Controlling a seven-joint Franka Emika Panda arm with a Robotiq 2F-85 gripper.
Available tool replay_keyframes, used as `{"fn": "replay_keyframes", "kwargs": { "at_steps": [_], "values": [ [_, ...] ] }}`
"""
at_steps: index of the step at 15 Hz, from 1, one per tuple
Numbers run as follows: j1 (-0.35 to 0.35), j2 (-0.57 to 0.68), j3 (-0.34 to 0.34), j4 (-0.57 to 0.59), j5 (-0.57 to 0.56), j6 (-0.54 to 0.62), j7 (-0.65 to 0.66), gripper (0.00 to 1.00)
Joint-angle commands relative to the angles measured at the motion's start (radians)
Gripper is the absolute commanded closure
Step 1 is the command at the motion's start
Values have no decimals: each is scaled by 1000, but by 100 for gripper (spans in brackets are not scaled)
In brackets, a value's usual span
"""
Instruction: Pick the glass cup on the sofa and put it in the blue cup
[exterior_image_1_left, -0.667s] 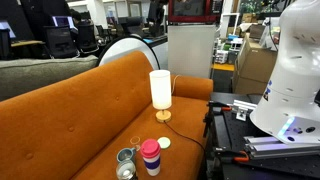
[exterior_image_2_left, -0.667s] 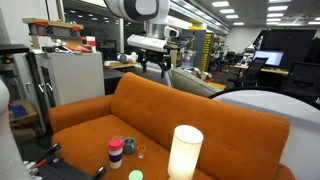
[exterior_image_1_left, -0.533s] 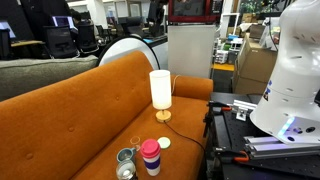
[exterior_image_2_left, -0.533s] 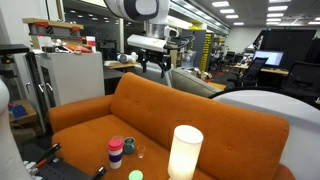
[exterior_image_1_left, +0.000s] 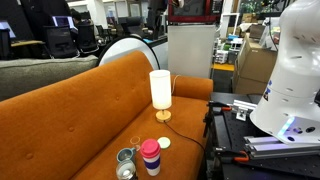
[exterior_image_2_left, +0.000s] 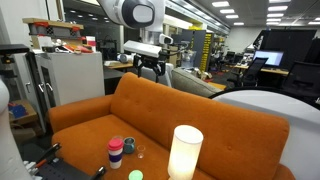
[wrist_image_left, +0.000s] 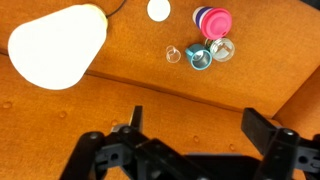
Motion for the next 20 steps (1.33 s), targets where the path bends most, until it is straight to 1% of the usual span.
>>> {"fn": "replay_keyframes", "kwargs": {
  "at_steps": [1, 6, 7, 8, 10, 15, 17, 18, 20],
  "values": [
    [-22, 68, 56, 7, -12, 22, 22, 0],
    [-23, 204, 121, 26, -32, 63, 64, 0],
    [-26, 225, 130, 33, -31, 52, 71, 0],
    [-31, 190, 135, 4, -8, 54, 54, 0],
    [-33, 224, 144, 17, -10, 57, 59, 0],
    [-34, 224, 146, 28, -13, 56, 59, 0],
    [-24, 251, 165, 48, 16, 60, 25, 0],
    [-21, 279, 177, 62, 51, 69, -3, 0],
    [-18, 358, 210, 93, 90, 120, -24, 0]
  ]
}}
